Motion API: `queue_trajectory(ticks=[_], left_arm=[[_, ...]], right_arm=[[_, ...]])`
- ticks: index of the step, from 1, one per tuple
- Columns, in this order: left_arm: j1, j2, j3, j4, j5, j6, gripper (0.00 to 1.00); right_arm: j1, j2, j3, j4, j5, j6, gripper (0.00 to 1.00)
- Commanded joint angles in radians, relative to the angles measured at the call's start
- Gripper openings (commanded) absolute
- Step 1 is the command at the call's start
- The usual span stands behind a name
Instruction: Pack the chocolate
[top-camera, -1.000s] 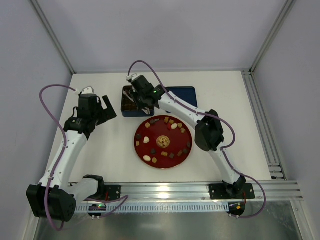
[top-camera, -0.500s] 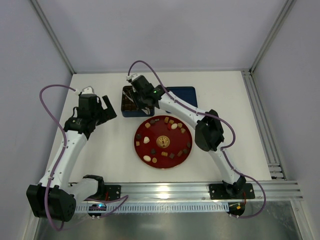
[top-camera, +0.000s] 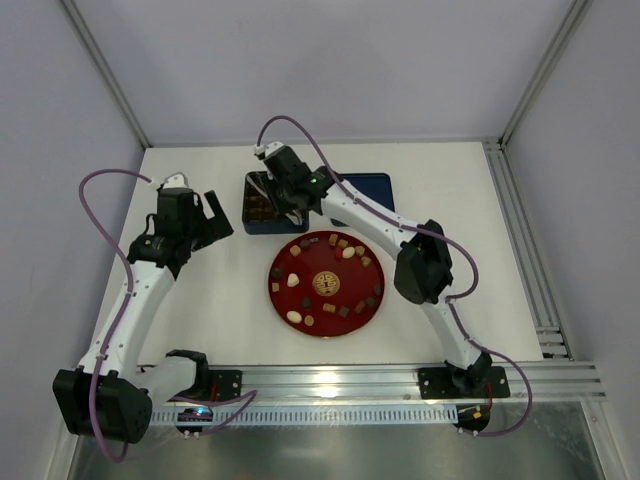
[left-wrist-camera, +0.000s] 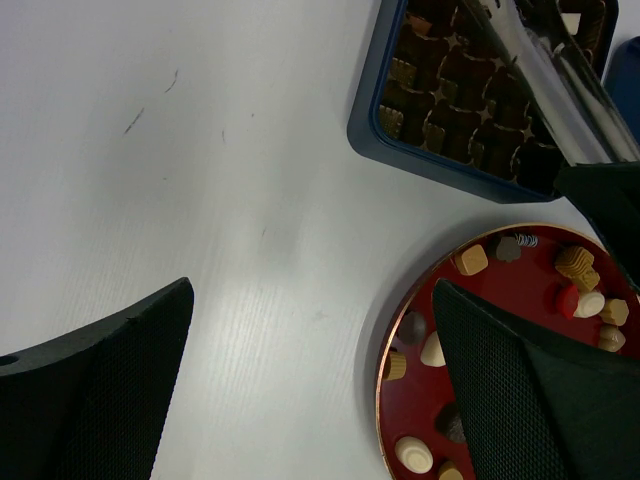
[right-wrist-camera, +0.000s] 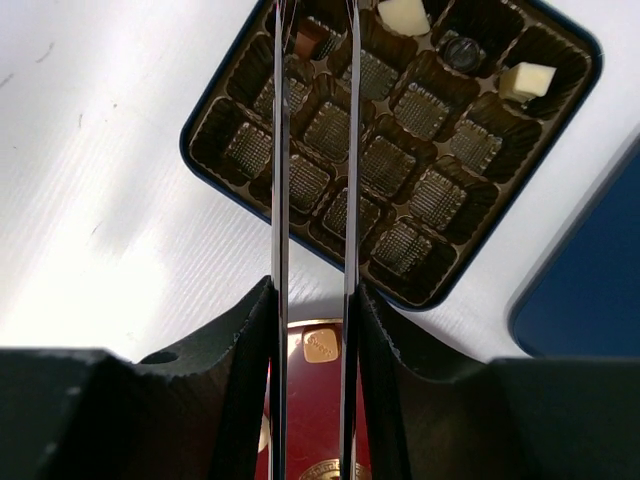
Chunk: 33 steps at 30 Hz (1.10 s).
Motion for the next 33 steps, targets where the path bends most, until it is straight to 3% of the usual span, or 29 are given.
queue_trajectory(ticks=[1,5,13,23,33], left_arm=[[0.008,-0.012,0.001,0.027,-0.001,0.001,1.00],[0.008,-0.012,-0.001,0.027,-0.001,0.003,1.00],[0.008,-0.013,0.002,0.027,0.003,0.003,1.00],[0.010,-0.009,0.002,0.027,0.006,0.003,1.00],[0.010,-0.006,0.001,0.027,0.008,0.003,1.00]], right_arm=[[0.002,-0.132,0.034,0.021,0.034,-0.014,0.39],[0.000,-0.197,0.004,-0.019,0.060,-0.008,0.39],[0.000,-0.485,-0.260,-0.148,0.079,0.043,0.39],[0.006,-0.867,-0.619,-0.384,-0.061,0.095,0.39],[0.103,-0.999,-0.776,-0.602,-0.136,0.141,0.39]])
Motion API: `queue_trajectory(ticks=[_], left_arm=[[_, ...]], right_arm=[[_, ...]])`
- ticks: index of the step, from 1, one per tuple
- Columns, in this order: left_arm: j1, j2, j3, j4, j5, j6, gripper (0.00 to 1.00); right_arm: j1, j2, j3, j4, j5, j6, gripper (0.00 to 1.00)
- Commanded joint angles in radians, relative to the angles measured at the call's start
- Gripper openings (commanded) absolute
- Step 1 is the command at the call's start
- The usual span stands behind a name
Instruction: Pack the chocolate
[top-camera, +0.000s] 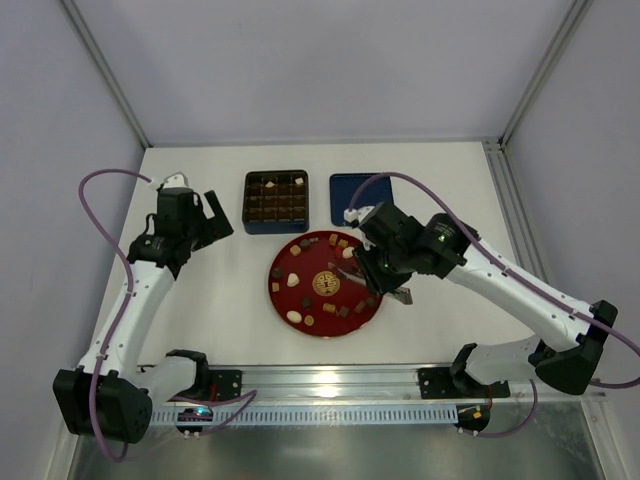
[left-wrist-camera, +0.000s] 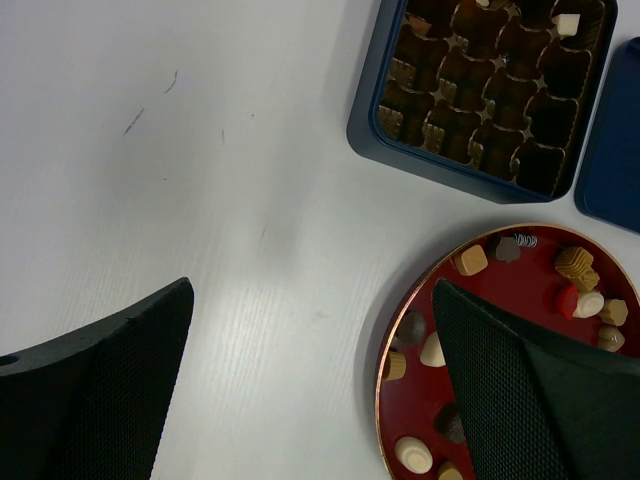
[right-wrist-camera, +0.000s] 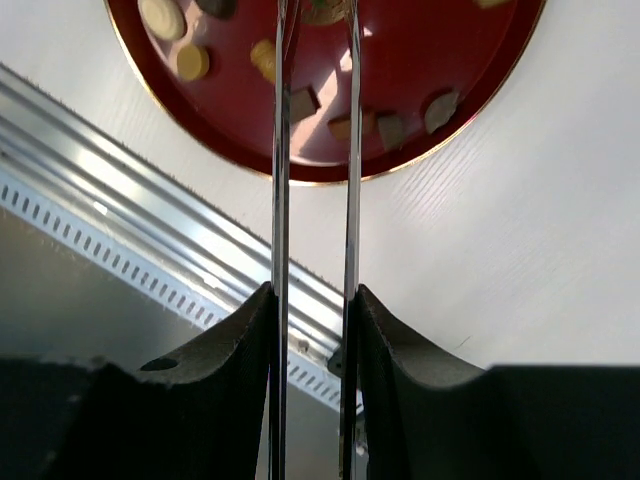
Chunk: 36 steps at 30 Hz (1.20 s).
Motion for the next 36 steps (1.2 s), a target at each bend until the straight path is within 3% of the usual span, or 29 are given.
queue_trajectory(ticks=[1,10,36], left_arm=[[0.007,-0.004,-0.001,0.026,0.006,0.002,1.00],[0.008,-0.006,-0.002,0.026,0.006,0.002,1.00],[0.008,0.004,-0.002,0.026,0.005,0.004,1.00]], right_arm=[[0.053,-0.022,-0.008,-0.091,-0.037,0.023,0.39],[0.111,-0.024,-0.072,-0.108,-0.097,0.018,0.42],[0.141,0.064,-0.148,-0.023,-0.005,-0.003,0.42]])
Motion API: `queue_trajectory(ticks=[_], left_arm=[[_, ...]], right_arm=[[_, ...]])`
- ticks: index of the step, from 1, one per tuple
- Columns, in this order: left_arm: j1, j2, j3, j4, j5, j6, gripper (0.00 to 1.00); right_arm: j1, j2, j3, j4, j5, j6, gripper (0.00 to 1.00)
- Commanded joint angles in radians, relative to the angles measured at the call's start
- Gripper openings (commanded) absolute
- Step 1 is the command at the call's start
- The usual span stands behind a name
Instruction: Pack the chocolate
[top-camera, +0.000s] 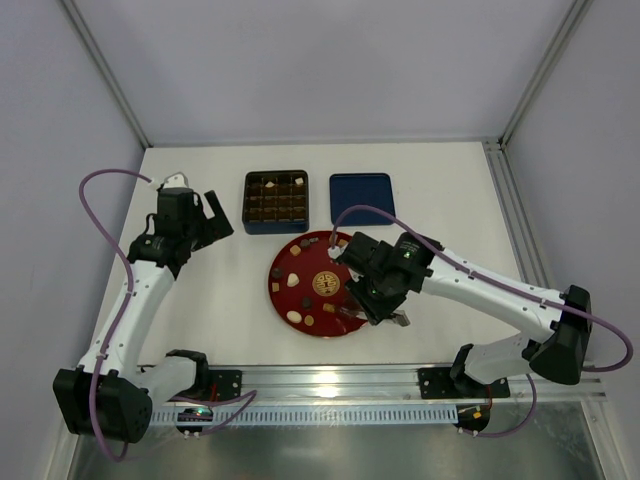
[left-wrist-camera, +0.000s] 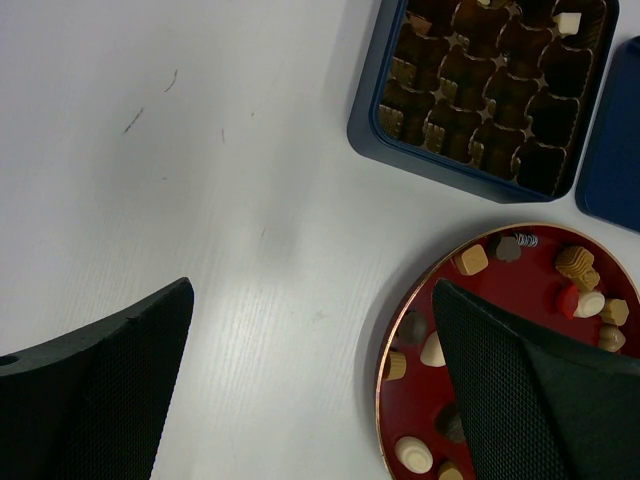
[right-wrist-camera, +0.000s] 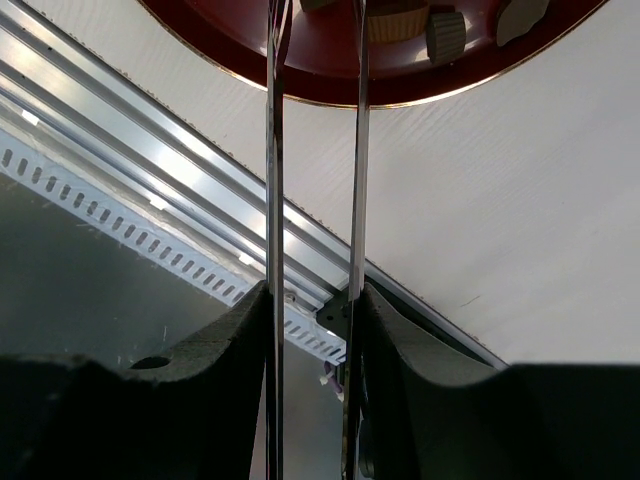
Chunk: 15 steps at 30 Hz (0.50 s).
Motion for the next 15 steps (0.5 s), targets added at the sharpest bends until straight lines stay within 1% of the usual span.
queue_trajectory(ticks=[1,15], left_arm=[[0.008,0.000,-0.001,0.026,0.003,0.002,1.00],[0.008,-0.003,-0.002,0.026,0.003,0.002,1.00]], right_arm=[[0.008,0.009,-0.003,0.031,0.031,-0.007,0.42],[0.014,0.032,-0.025,0.042,0.031,-0.003,0.42]])
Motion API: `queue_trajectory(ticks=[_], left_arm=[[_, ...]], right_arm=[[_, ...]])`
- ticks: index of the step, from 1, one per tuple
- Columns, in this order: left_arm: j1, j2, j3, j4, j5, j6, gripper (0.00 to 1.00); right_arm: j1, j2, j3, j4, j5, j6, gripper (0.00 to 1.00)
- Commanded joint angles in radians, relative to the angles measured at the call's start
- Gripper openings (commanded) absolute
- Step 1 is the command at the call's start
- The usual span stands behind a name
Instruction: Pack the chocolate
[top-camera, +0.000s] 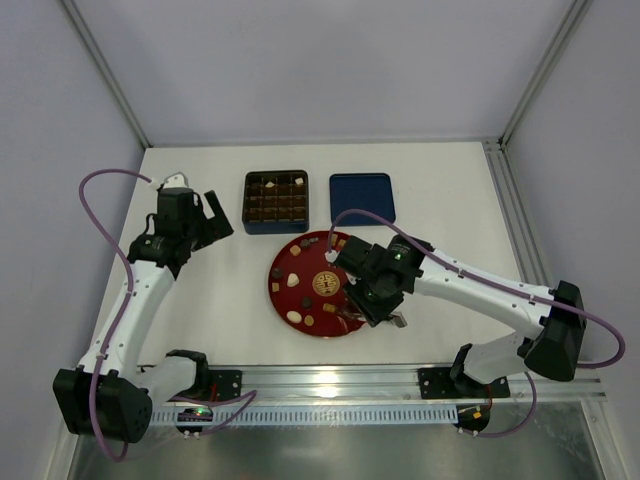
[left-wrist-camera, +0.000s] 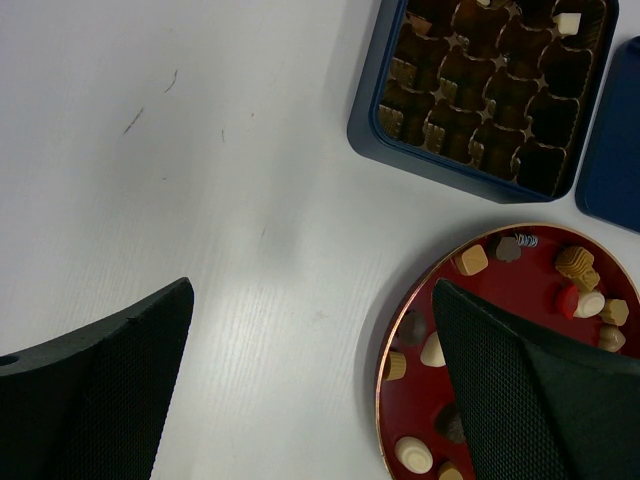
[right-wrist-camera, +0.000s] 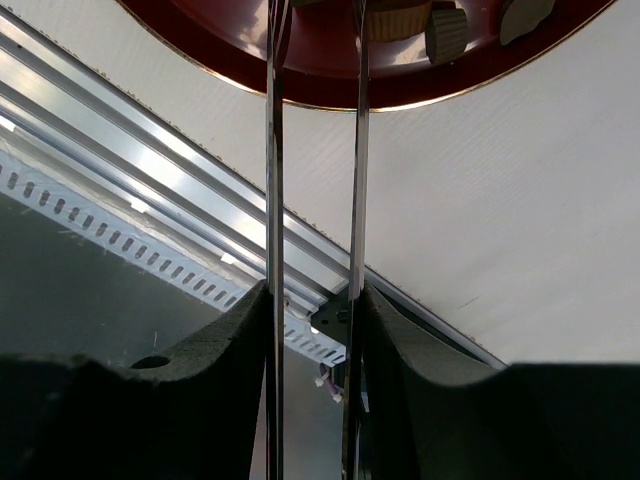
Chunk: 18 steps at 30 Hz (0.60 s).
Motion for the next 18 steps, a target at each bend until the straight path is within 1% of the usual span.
queue_trajectory(ticks=[1,2,6,10,13,15,18], left_arm=[[0.008,-0.003,-0.001,0.026,0.003,0.004,1.00],[0.008,-0.004,-0.002,0.026,0.003,0.002,1.00],[0.008,-0.006,-0.002,0.025,0.003,0.002,1.00],[0.007,-0.004,-0.002,0.026,0.003,0.004,1.00],[0.008,-0.006,-0.004,0.026,0.001,0.002,1.00],[0.008,-0.006,-0.001,0.026,0.003,0.002,1.00],[0.008,-0.004,-0.001,0.026,0.006,0.001,1.00]], right_arm=[[0.009,-0.005,0.003,0.019,0.018,-0.002,0.41],[0.008,-0.003,0.005,0.019,0.021,-0.002,0.41],[0.008,0.000,0.028,0.016,0.036,0.005,0.29],[0.006,0.015,0.107,0.004,0.059,0.002,0.28],[-0.003,0.034,0.172,-0.022,0.105,-0.012,0.28],[-0.033,0.043,0.206,-0.025,0.110,-0.021,0.27],[-0.091,0.066,0.313,-0.012,0.117,-0.051,0.28]])
